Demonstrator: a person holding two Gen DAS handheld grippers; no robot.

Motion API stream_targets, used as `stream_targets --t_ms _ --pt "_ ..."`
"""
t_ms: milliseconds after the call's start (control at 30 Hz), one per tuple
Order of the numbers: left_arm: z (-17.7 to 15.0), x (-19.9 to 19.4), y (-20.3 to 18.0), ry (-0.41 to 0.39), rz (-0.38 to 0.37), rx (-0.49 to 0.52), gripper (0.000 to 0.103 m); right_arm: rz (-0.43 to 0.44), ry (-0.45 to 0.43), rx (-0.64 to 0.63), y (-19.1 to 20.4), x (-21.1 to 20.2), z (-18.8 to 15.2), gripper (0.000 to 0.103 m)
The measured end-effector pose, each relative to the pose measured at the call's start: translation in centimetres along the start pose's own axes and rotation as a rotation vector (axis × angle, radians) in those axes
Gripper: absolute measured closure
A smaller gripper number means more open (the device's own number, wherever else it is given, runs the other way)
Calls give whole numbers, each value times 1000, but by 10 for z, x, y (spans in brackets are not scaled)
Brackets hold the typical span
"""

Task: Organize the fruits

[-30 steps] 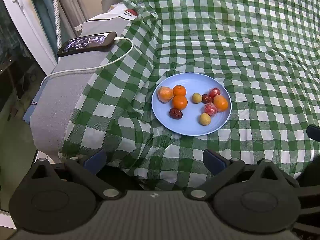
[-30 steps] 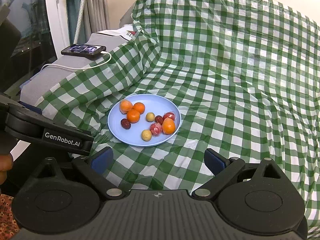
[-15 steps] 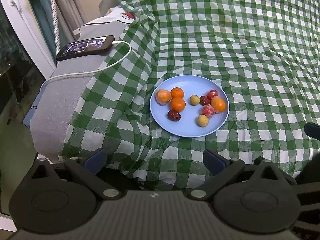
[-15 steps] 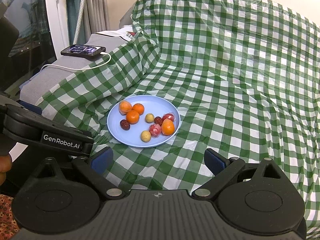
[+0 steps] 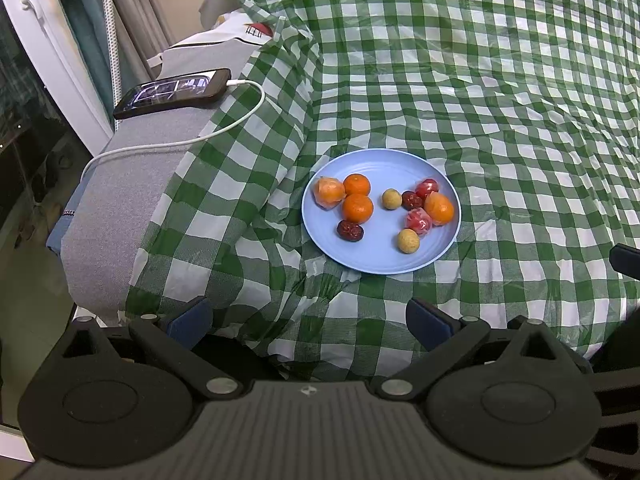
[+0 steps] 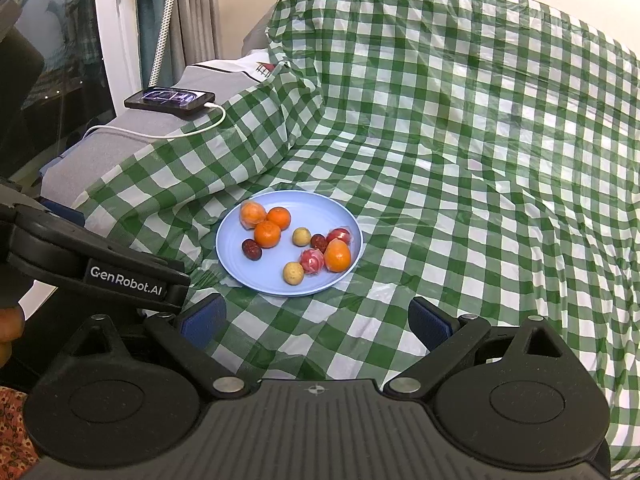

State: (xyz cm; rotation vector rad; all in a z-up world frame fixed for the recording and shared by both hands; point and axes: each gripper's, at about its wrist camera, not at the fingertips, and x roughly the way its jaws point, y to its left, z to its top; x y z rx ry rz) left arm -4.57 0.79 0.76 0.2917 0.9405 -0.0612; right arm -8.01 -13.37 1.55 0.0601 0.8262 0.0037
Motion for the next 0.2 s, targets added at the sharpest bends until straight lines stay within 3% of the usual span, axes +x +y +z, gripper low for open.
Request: stream_targets --t_ms 200 --pt "-1 -1 1 -2 4 -8 0 1 -1 3 1 1 1 5"
